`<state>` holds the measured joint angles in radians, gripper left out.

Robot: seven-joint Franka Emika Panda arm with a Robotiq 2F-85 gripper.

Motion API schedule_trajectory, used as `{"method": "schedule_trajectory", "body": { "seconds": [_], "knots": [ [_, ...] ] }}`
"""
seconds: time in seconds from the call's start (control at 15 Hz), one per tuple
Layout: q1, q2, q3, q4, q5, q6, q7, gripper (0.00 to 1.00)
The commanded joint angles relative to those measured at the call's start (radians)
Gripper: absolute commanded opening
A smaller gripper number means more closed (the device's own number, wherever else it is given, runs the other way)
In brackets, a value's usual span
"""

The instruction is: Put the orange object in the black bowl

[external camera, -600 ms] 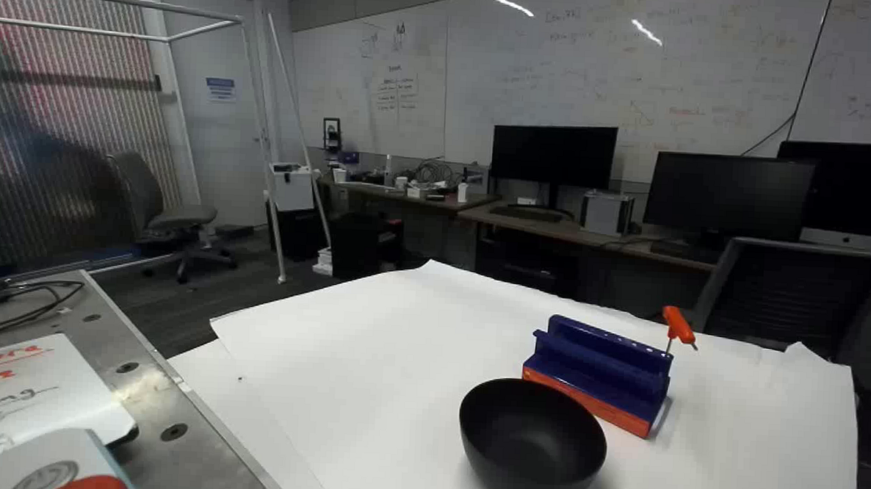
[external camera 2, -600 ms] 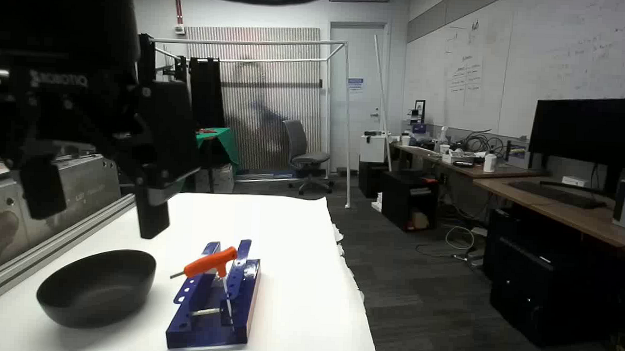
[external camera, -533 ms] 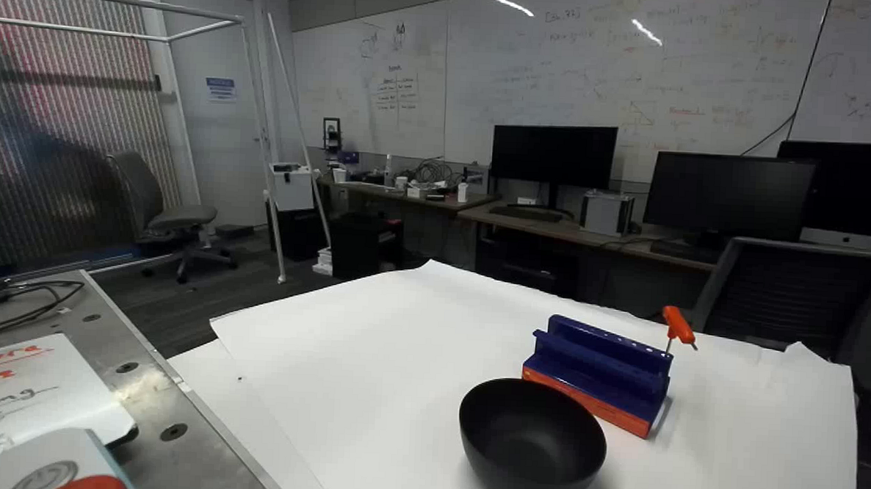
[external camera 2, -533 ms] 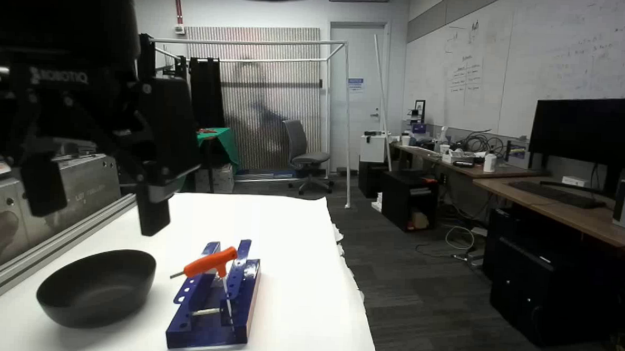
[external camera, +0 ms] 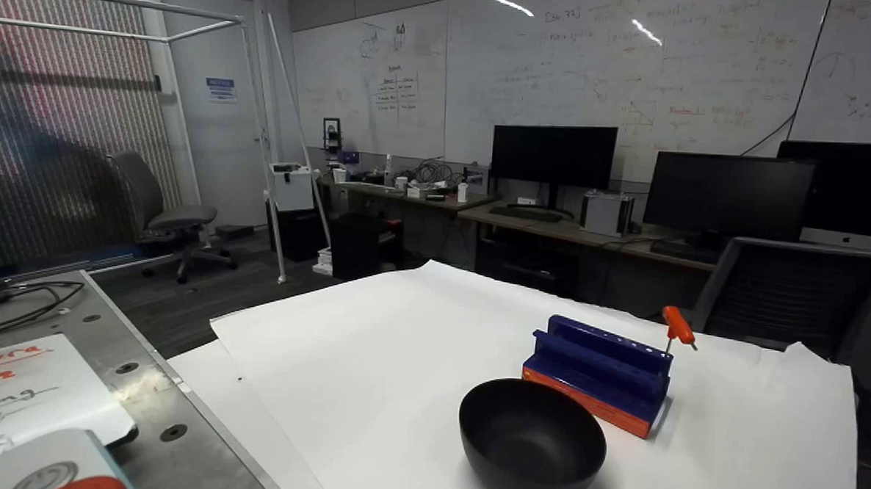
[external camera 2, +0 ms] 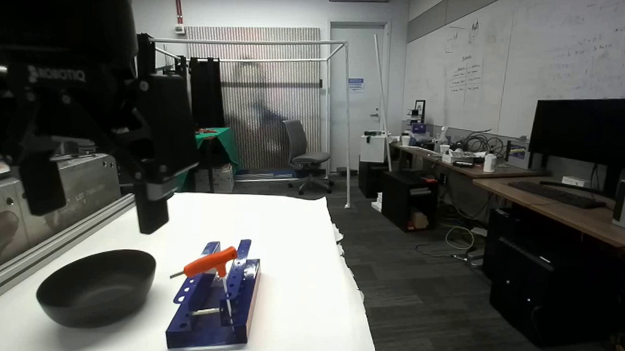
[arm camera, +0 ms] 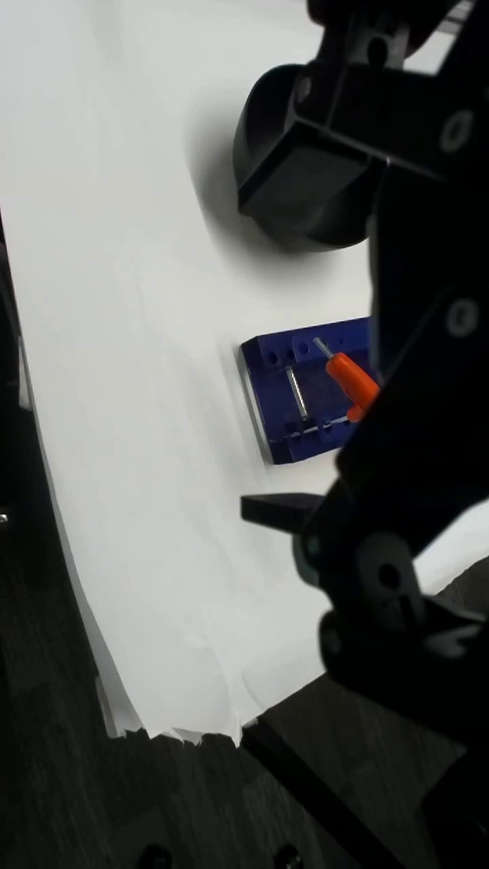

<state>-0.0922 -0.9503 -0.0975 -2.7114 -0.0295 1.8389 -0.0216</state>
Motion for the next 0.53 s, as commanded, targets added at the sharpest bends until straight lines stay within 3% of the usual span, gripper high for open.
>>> {"method": "schedule_trajectory", "body": {
  "seconds": [0.0, 0.2, 0.47],
  "knots": [
    [0.013, 0.138, 0.064, 0.074, -0.001, 0.056, 0.058, 1.0],
    [0.0, 0.282, 0.139, 0.132, -0.013, 0.156, 0.161, 1.0],
    [-0.057, 0.5, 0.246, 0.225, -0.084, 0.267, 0.414, 1.0]
  ]
}}
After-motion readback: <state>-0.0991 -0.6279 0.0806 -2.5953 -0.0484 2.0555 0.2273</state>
